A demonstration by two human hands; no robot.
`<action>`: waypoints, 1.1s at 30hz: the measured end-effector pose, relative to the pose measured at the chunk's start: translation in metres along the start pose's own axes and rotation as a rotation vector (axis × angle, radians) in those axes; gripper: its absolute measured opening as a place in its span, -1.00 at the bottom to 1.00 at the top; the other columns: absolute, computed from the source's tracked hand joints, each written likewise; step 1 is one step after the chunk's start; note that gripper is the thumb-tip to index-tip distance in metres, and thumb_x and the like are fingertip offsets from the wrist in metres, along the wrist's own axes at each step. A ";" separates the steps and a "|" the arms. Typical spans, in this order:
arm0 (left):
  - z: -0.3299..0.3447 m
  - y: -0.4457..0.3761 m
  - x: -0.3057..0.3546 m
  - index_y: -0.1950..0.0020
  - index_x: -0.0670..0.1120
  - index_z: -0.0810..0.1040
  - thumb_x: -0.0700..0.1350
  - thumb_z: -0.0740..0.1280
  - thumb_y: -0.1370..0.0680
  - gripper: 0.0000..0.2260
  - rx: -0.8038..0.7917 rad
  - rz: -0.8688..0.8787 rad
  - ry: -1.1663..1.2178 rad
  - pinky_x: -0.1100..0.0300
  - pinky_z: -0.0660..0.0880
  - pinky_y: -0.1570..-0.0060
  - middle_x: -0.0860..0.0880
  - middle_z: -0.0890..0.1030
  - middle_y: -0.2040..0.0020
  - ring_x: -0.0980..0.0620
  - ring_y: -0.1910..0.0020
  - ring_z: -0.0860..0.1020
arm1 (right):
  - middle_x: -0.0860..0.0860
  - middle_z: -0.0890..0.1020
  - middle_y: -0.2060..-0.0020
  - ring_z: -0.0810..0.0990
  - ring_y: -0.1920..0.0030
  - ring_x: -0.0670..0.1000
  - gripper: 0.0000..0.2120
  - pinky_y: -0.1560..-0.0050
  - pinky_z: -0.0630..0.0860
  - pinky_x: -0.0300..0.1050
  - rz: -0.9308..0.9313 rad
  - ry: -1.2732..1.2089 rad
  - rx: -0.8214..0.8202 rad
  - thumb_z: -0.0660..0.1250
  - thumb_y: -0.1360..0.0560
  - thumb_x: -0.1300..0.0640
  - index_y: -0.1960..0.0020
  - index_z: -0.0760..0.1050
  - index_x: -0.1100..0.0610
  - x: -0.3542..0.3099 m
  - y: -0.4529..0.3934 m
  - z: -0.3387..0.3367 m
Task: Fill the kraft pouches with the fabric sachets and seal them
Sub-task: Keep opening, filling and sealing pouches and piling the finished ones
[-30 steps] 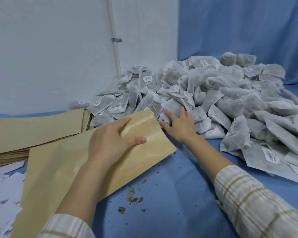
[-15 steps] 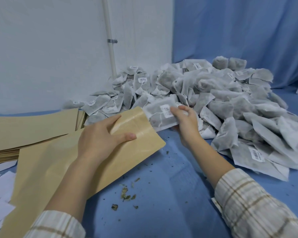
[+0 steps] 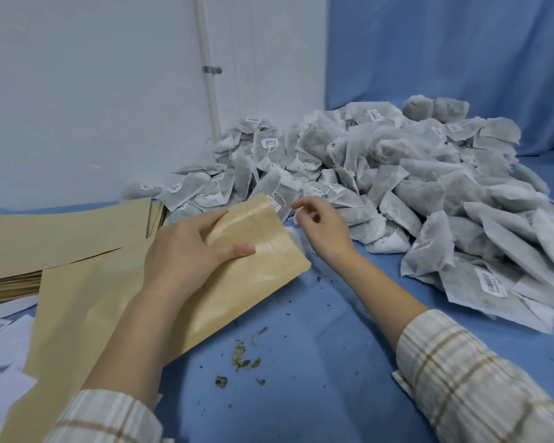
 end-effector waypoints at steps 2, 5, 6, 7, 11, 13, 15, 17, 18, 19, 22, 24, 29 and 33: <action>-0.004 -0.001 -0.006 -0.07 0.40 0.52 0.36 0.48 -0.16 -0.50 0.015 -0.020 -0.001 0.12 0.46 0.05 0.24 0.58 0.10 0.09 -0.02 0.49 | -0.01 0.43 -0.17 0.34 -0.21 0.06 -0.68 -0.22 0.29 -0.08 -0.089 0.443 -0.193 0.27 -0.48 -0.03 -0.23 0.48 -0.11 0.014 0.000 0.011; -0.004 -0.002 -0.011 -0.14 0.31 0.54 0.35 0.49 -0.16 -0.44 0.007 -0.042 -0.035 0.09 0.48 0.00 0.18 0.60 0.04 0.05 -0.05 0.49 | 0.08 0.53 -0.01 0.45 -0.15 0.18 -0.77 -0.02 0.34 -0.05 -0.063 0.687 -0.437 0.17 -0.52 -0.02 -0.06 0.51 0.05 0.029 0.005 0.027; -0.004 -0.002 -0.012 -0.18 0.29 0.54 0.35 0.49 -0.16 -0.39 0.004 -0.051 -0.044 0.07 0.49 -0.03 0.15 0.61 0.00 0.04 -0.08 0.49 | 0.11 0.56 0.02 0.49 -0.09 0.18 -0.83 0.05 0.36 -0.07 -0.070 0.643 -0.368 0.19 -0.53 0.05 -0.01 0.49 0.09 0.027 0.003 0.026; -0.004 -0.002 -0.013 -0.21 0.28 0.53 0.36 0.48 -0.15 -0.36 0.006 -0.058 -0.049 0.06 0.49 -0.05 0.13 0.61 -0.02 0.03 -0.09 0.49 | 0.12 0.59 0.03 0.52 -0.05 0.16 -0.85 0.08 0.36 -0.10 -0.061 0.563 -0.246 0.22 -0.52 0.10 -0.03 0.49 0.12 0.025 -0.001 0.020; -0.005 -0.002 -0.014 -0.22 0.27 0.53 0.36 0.48 -0.15 -0.35 0.016 -0.068 -0.053 0.05 0.49 -0.06 0.12 0.61 -0.05 0.03 -0.10 0.50 | -0.07 0.59 0.21 0.50 0.18 -0.03 -0.83 0.20 0.38 -0.22 0.114 -0.118 0.098 0.33 -0.41 0.19 0.00 0.51 0.04 0.024 -0.008 -0.012; -0.005 -0.002 -0.014 -0.23 0.28 0.52 0.37 0.47 -0.14 -0.34 0.017 -0.073 -0.053 0.05 0.48 -0.07 0.11 0.61 -0.07 0.03 -0.11 0.50 | -0.11 0.60 0.28 0.52 0.23 -0.09 -0.80 0.16 0.45 -0.20 0.124 -0.337 -0.034 0.33 -0.38 0.30 0.12 0.57 0.02 0.020 -0.007 -0.017; -0.006 -0.001 -0.013 -0.23 0.28 0.52 0.40 0.45 -0.11 -0.30 0.016 -0.071 -0.042 0.08 0.47 -0.06 0.12 0.61 -0.09 0.03 -0.12 0.49 | -0.08 0.64 0.28 0.56 0.20 -0.09 -0.72 0.06 0.51 -0.15 0.091 -0.364 -0.219 0.33 -0.38 0.38 0.15 0.61 0.01 0.015 -0.003 -0.014; -0.006 0.001 -0.008 -0.21 0.30 0.52 0.44 0.43 -0.03 -0.25 -0.007 -0.050 -0.009 0.08 0.45 -0.11 0.15 0.60 -0.12 0.06 -0.14 0.48 | -0.09 0.67 0.27 0.61 0.18 -0.13 -0.71 0.08 0.53 -0.27 0.049 -0.319 -0.385 0.35 -0.40 0.41 0.13 0.63 0.02 0.007 0.003 -0.005; -0.004 0.003 -0.002 -0.20 0.31 0.53 0.44 0.43 0.01 -0.23 -0.027 -0.027 0.023 0.11 0.44 -0.13 0.18 0.60 -0.13 0.10 -0.15 0.48 | -0.13 0.67 0.31 0.61 0.22 -0.19 -0.71 0.15 0.51 -0.35 0.023 -0.285 -0.458 0.34 -0.41 0.43 0.15 0.62 0.04 -0.001 0.008 0.001; 0.000 0.004 0.004 -0.18 0.34 0.53 0.44 0.46 0.04 -0.22 -0.054 0.003 0.058 0.17 0.42 -0.12 0.22 0.60 -0.13 0.15 -0.15 0.48 | -0.17 0.63 0.39 0.57 0.30 -0.27 -0.69 0.24 0.46 -0.41 0.010 -0.216 -0.494 0.31 -0.42 0.45 0.23 0.58 0.05 -0.007 0.009 0.008; 0.016 0.009 0.024 -0.11 0.41 0.53 0.36 0.50 0.05 -0.29 -0.157 0.093 0.122 0.32 0.39 -0.05 0.33 0.59 -0.07 0.31 -0.07 0.48 | -0.19 0.40 0.45 0.38 0.44 -0.26 -0.61 0.43 0.31 -0.45 0.086 -0.040 -0.510 0.18 -0.53 0.39 0.36 0.32 0.03 -0.014 0.013 0.021; 0.022 0.011 0.029 -0.07 0.45 0.50 0.33 0.49 0.04 -0.34 -0.185 0.132 0.125 0.38 0.38 -0.04 0.43 0.55 -0.01 0.37 -0.05 0.47 | -0.07 0.37 0.41 0.42 0.43 -0.18 -0.67 0.43 0.35 -0.39 0.241 -0.086 -0.574 0.13 -0.60 0.30 0.32 0.28 0.07 -0.011 0.017 0.024; 0.013 0.006 0.019 -0.11 0.44 0.49 0.45 0.36 0.03 -0.31 -0.088 0.092 0.082 0.26 0.37 0.06 0.32 0.57 0.05 0.24 0.00 0.47 | -0.11 0.61 0.35 0.58 0.32 -0.17 -0.79 0.29 0.49 -0.34 0.235 -0.234 -0.656 0.19 -0.56 0.31 0.13 0.46 0.05 -0.014 0.016 0.019; 0.013 0.004 0.011 -0.22 0.37 0.48 0.45 0.38 -0.05 -0.27 -0.040 0.047 -0.020 0.16 0.39 0.05 0.20 0.61 -0.03 0.11 -0.04 0.47 | 0.02 0.65 -0.03 0.59 -0.03 -0.07 -0.69 -0.10 0.48 -0.26 0.020 0.123 -0.157 0.25 -0.45 0.39 -0.06 0.60 0.09 0.009 -0.011 -0.025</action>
Point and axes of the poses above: each hand's wrist, its own y-axis away from the middle knuckle, its own z-axis out of the palm, x = y × z, the point moved 4 cm from there along -y, towards the middle knuckle
